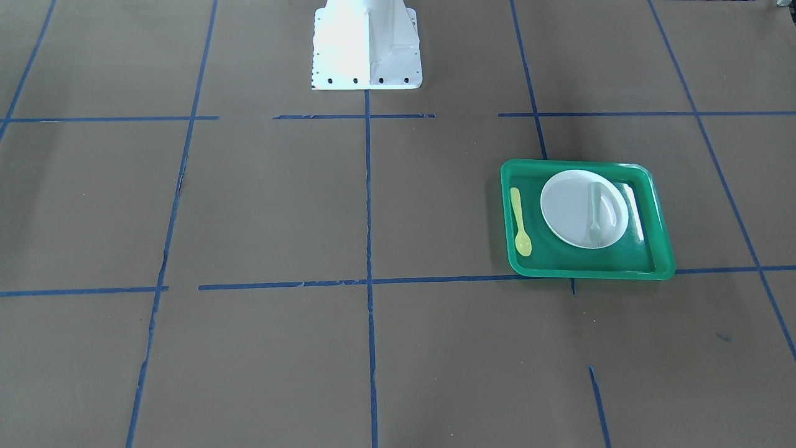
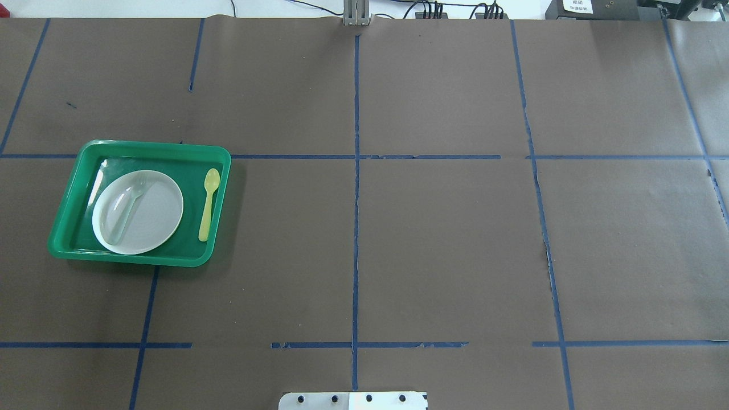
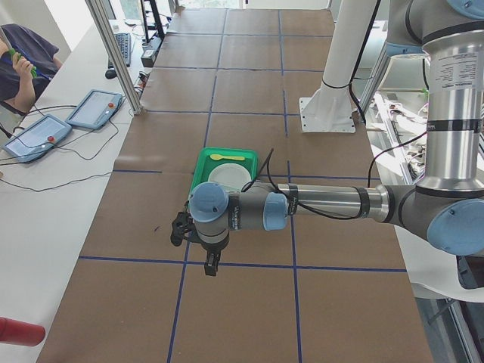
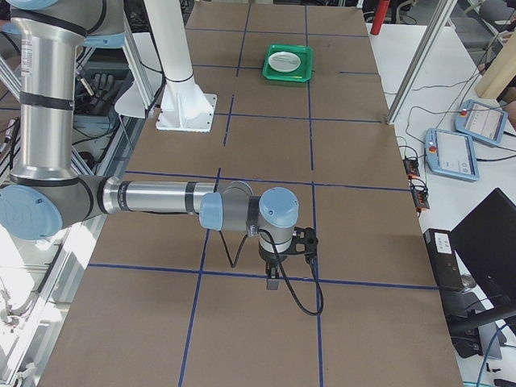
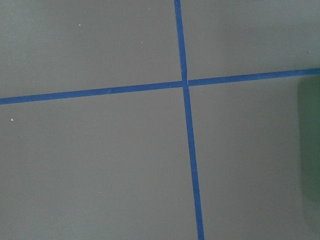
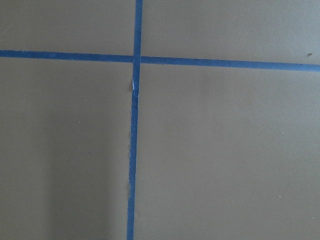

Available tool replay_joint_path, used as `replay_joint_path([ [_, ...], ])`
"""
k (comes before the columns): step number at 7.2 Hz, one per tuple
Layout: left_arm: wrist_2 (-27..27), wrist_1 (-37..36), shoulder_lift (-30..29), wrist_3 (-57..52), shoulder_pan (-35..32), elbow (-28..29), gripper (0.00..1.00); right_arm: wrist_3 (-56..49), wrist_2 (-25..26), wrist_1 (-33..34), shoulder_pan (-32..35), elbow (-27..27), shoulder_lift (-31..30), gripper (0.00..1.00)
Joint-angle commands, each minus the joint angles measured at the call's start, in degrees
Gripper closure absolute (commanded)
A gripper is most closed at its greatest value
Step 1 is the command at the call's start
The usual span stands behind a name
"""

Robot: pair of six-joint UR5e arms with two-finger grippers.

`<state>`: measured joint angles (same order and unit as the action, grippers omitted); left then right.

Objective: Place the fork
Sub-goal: 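Move the left gripper toward the green tray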

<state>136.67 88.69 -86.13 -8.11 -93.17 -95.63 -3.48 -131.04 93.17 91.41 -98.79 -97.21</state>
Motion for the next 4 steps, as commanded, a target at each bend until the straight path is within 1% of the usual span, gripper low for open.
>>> replay_joint_path([
  [1, 0.4, 0.1, -0.5, 0.5, 0.1, -0.3, 0.0, 0.0, 0.0, 0.0, 0.0, 0.0, 0.0, 0.0],
  [2, 0.1, 0.1, -1.0, 1.9, 0.8, -1.8, 0.0, 0.0, 0.0, 0.0, 0.0, 0.0, 0.0, 0.0],
  [3, -0.1, 0.2, -2.0, 7.6, 3.4, -5.8, 0.0, 0.0, 0.0, 0.0, 0.0, 0.0, 0.0, 0.0],
  [4, -1.2, 0.3, -2.4, 19.0, 10.2, -11.4, 0.0, 0.0, 0.0, 0.0, 0.0, 0.0, 0.0, 0.0],
])
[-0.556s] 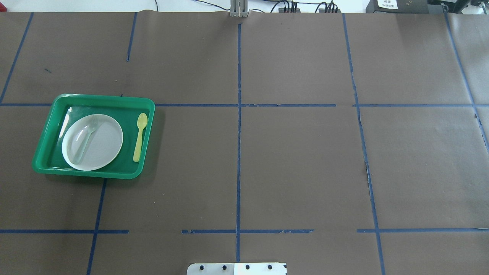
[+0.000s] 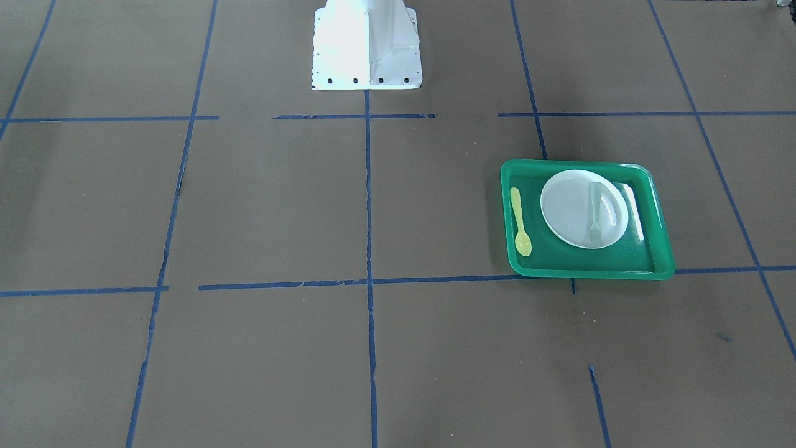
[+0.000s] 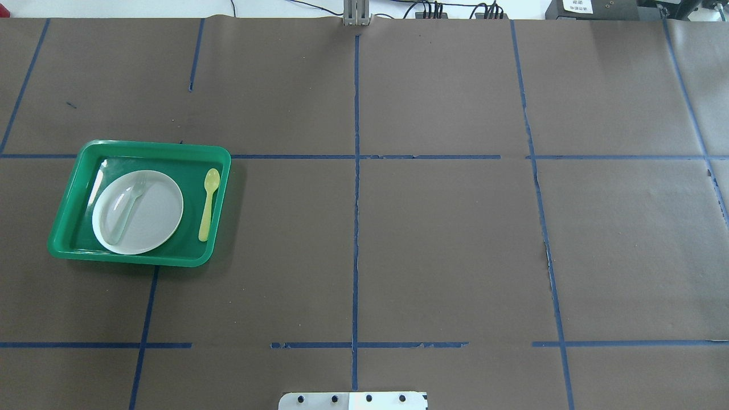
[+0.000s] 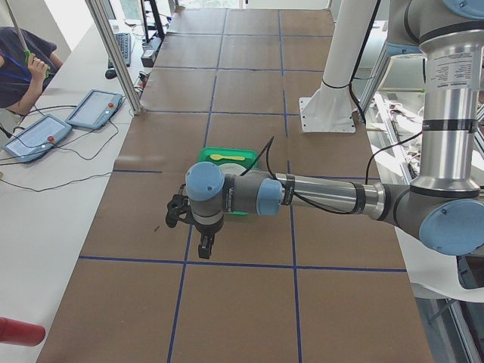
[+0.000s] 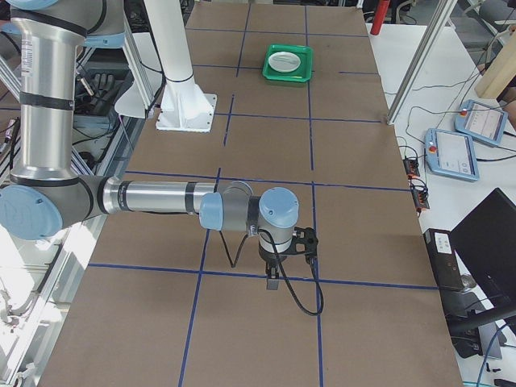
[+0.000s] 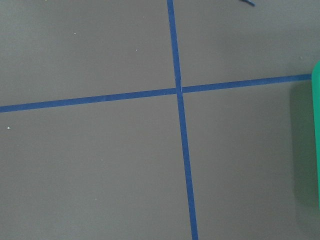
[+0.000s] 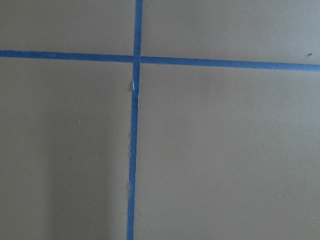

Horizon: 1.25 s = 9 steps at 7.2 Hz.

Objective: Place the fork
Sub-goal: 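Move the left gripper toward the green tray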

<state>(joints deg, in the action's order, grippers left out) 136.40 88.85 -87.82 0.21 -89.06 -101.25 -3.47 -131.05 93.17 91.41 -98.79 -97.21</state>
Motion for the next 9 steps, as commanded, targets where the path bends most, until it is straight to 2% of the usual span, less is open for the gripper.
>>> replay_joint_path([
  [1, -4.4, 0.0, -3.2, 19.3, 12.5, -9.5, 0.0, 0.0, 0.0, 0.0, 0.0, 0.0, 0.0, 0.0],
  [2, -7.1, 0.1, -5.2, 25.0, 17.7, -11.0, 0.0, 0.0, 0.0, 0.0, 0.0, 0.0, 0.0, 0.0],
  [3, -7.5, 0.1, -8.5, 26.8, 20.8, -9.7, 0.0, 0.0, 0.0, 0.0, 0.0, 0.0, 0.0, 0.0],
  [4, -7.4, 1.4, -9.8, 26.5, 21.1, -8.6, 0.0, 0.0, 0.0, 0.0, 0.0, 0.0, 0.0, 0.0],
  [5, -7.5, 5.2, -9.9, 26.5, 22.7, -5.9, 0.0, 0.0, 0.0, 0.0, 0.0, 0.0, 0.0, 0.0],
  [6, -7.5, 10.7, -10.4, 30.0, 26.4, -2.3, 0.0, 0.0, 0.0, 0.0, 0.0, 0.0, 0.0, 0.0],
  [8, -10.8, 19.7, -10.3, 39.7, 32.6, 2.3, 0.0, 0.0, 0.0, 0.0, 0.0, 0.0, 0.0, 0.0],
  [9, -11.0, 22.0, -10.3, 42.6, 35.2, 3.9, 0.0, 0.0, 0.0, 0.0, 0.0, 0.0, 0.0, 0.0],
])
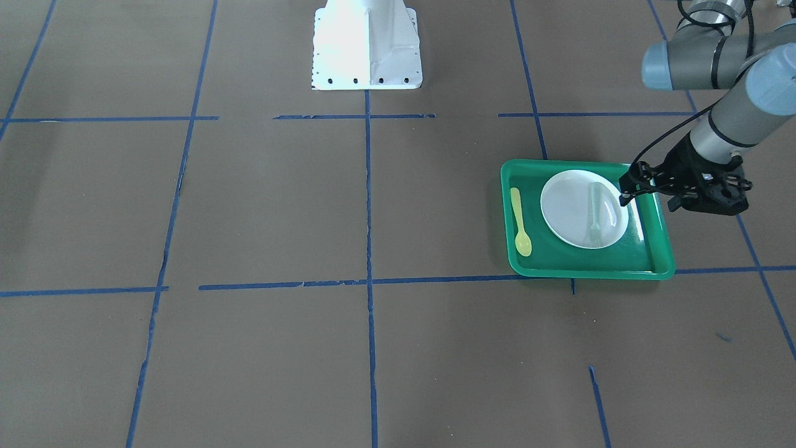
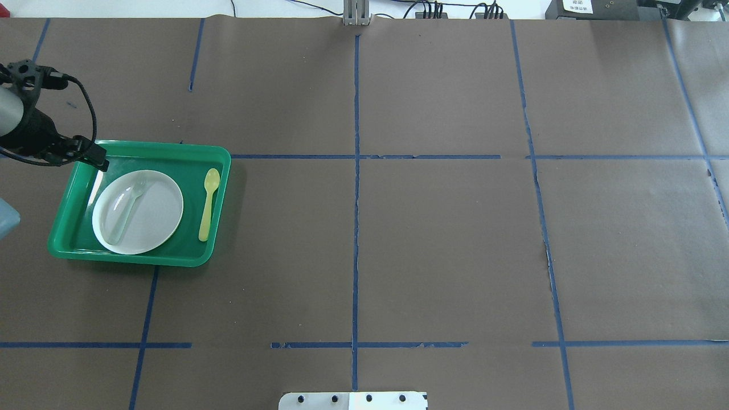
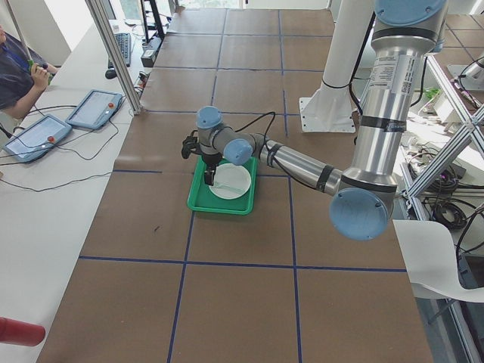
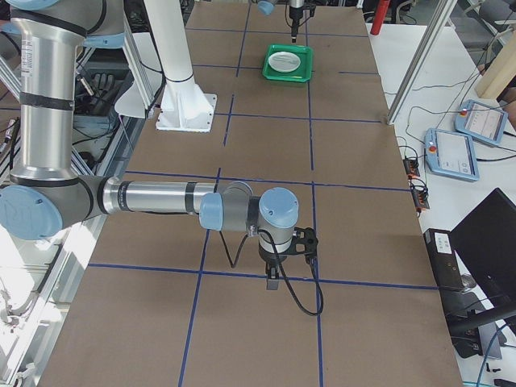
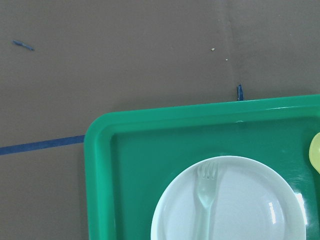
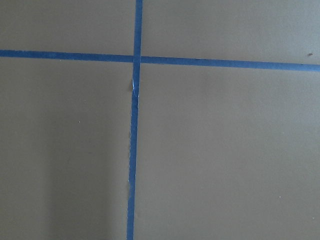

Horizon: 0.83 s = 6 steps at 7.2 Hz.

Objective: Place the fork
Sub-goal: 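Lower the left gripper onto the pale green fork on the plate and grasp it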

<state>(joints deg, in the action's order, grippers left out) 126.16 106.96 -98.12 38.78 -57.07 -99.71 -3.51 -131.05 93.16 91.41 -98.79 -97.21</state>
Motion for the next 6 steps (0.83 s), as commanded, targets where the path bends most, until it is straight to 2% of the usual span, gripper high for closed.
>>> replay_joint_path([
  [1, -3.6, 4.9, 0.0, 5.8, 5.3, 2.8, 0.0, 0.0, 0.0, 0.0, 0.0, 0.0, 0.0, 0.0],
  [6, -4.5, 6.9, -1.0, 6.1, 8.4, 7.2, 0.01, 0.0, 0.0, 0.0, 0.0, 0.0, 0.0, 0.0],
])
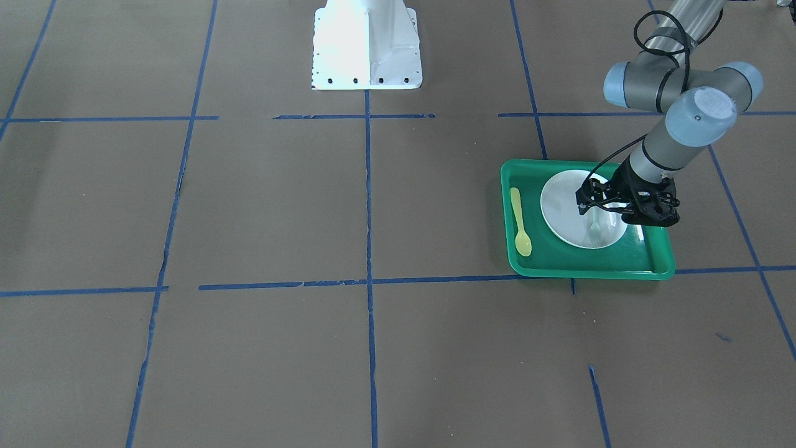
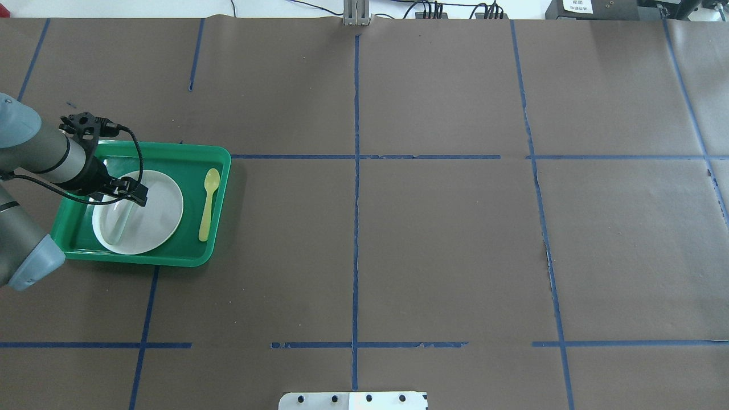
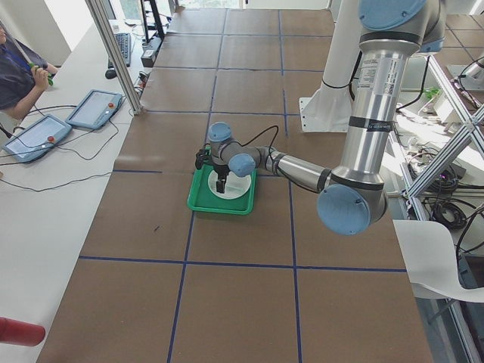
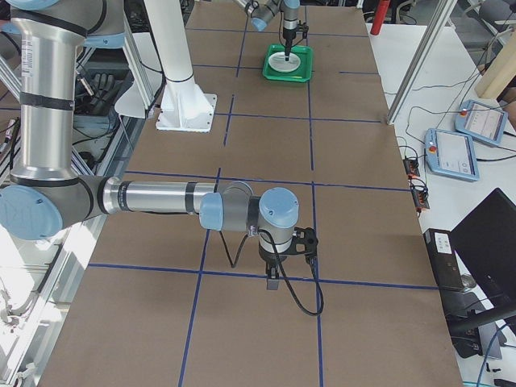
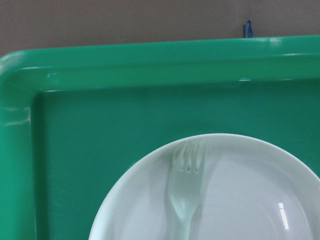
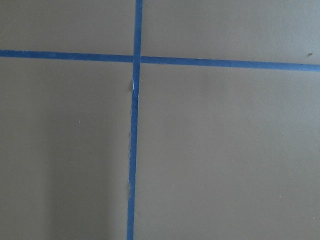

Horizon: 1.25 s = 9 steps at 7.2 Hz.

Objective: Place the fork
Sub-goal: 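Lower the left gripper onto the pale green fork on the plate and grasp it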

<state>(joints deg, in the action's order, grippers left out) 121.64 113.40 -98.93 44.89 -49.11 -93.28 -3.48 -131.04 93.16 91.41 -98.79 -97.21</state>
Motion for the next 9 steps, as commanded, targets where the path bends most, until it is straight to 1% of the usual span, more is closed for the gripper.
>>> replay_joint_path([
  [1, 0.0, 1.5, -0.3, 0.1, 0.5, 1.3, 0.01, 0.0, 0.0, 0.0, 0.0, 0.0, 0.0, 0.0],
  [3, 0.1, 1.8, -0.4, 0.1, 0.9, 1.8, 0.01, 0.0, 0.0, 0.0, 0.0, 0.0, 0.0, 0.0],
  [4, 0.1, 1.8, -0.4, 0.1, 1.1, 1.8, 0.02, 0.0, 0.0, 0.0, 0.0, 0.0, 0.0, 0.0],
  [5, 0.1, 1.8, -0.4, 0.2, 1.3, 1.7, 0.08, 0.0, 0.0, 0.0, 0.0, 0.0, 0.0, 0.0],
  [7, 0.1, 1.8, -0.4, 0.5, 1.4, 1.6, 0.37, 0.0, 0.0, 0.0, 0.0, 0.0, 0.0, 0.0],
  [8, 0.1, 1.8, -0.4, 0.4, 1.4, 1.5, 0.57, 0.0, 0.0, 0.0, 0.0, 0.0, 0.0, 0.0],
  [9, 0.0, 1.8, -0.4, 0.3, 1.4, 1.5, 0.72, 0.0, 0.0, 0.0, 0.0, 0.0, 0.0, 0.0],
])
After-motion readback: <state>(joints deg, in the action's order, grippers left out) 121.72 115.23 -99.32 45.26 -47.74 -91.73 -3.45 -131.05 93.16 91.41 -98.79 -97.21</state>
